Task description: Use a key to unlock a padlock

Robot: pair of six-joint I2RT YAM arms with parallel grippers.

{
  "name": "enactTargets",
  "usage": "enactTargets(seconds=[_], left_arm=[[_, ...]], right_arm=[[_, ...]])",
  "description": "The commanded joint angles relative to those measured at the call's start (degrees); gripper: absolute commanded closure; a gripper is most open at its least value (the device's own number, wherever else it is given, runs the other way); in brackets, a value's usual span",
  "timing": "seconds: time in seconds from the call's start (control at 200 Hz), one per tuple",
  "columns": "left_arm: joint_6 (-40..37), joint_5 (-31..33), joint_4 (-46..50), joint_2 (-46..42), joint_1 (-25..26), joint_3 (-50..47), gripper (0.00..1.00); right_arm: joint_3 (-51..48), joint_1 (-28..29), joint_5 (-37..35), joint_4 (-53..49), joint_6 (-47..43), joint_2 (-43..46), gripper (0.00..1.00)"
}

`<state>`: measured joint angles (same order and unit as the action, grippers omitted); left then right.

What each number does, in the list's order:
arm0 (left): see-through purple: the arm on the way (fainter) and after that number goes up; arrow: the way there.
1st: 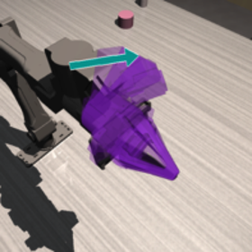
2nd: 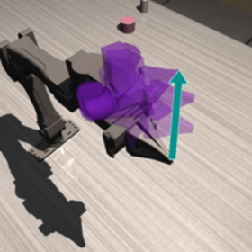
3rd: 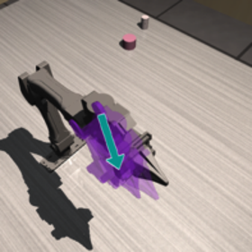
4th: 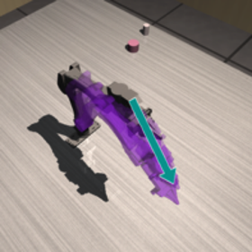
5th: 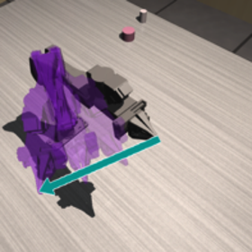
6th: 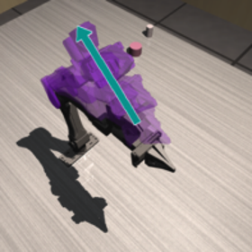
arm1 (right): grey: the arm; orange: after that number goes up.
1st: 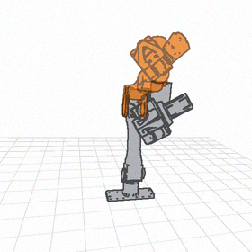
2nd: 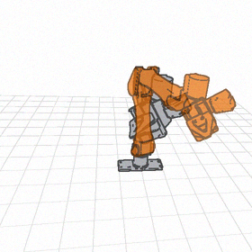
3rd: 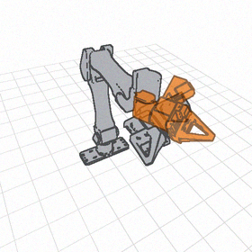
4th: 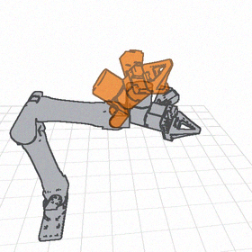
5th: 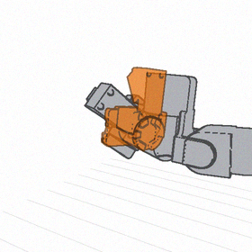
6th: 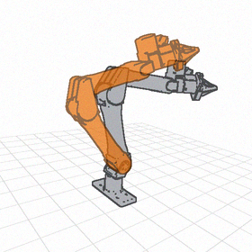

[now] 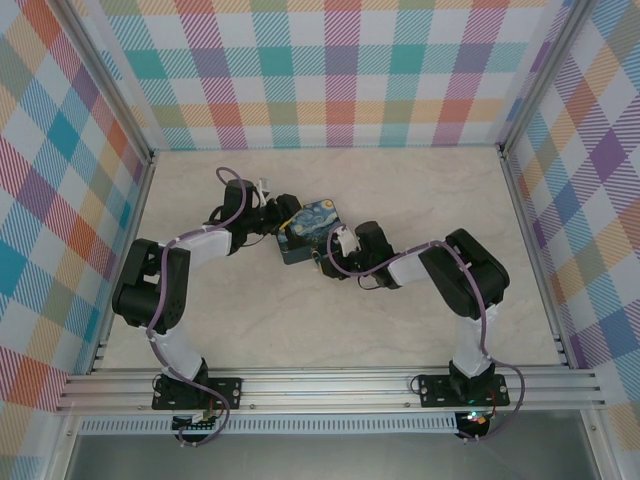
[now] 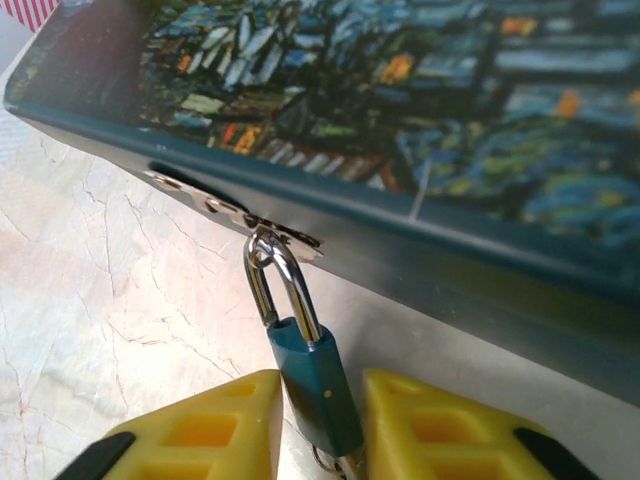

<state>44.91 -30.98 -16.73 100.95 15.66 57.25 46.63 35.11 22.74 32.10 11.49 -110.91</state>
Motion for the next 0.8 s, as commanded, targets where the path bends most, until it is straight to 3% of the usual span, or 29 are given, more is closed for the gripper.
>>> enactTargets(seconds=[0.0, 0.155, 0.285, 0.395, 0.795], left_arm=[[-1.68, 1.75, 2.23, 0.58, 0.27, -1.70, 0.39], [-1.68, 1.85, 2.25, 0.37, 0.25, -2.65, 0.39], [-1.83, 1.69, 2.23, -0.05, 0.75, -3.85, 0.39], [-1.92, 1.67, 2.32, -0.61, 1.67, -4.93, 0.39], [-1.65, 5.92, 3.87, -4.62, 6.55, -9.10, 0.39]], right_arm=[[-0.59, 0.92, -0.47, 0.56, 0.43, -0.58, 0.77], [-2.71, 1.34, -6.68, 0.29, -0.81, 1.89, 0.86], [-3.37, 2.55, -16.37, -2.98, -2.35, 4.45, 0.90], [-3.28, 2.76, -22.52, -5.59, -1.66, 6.05, 0.91], [-2.77, 3.12, -33.90, -12.61, 2.05, 7.71, 0.90]])
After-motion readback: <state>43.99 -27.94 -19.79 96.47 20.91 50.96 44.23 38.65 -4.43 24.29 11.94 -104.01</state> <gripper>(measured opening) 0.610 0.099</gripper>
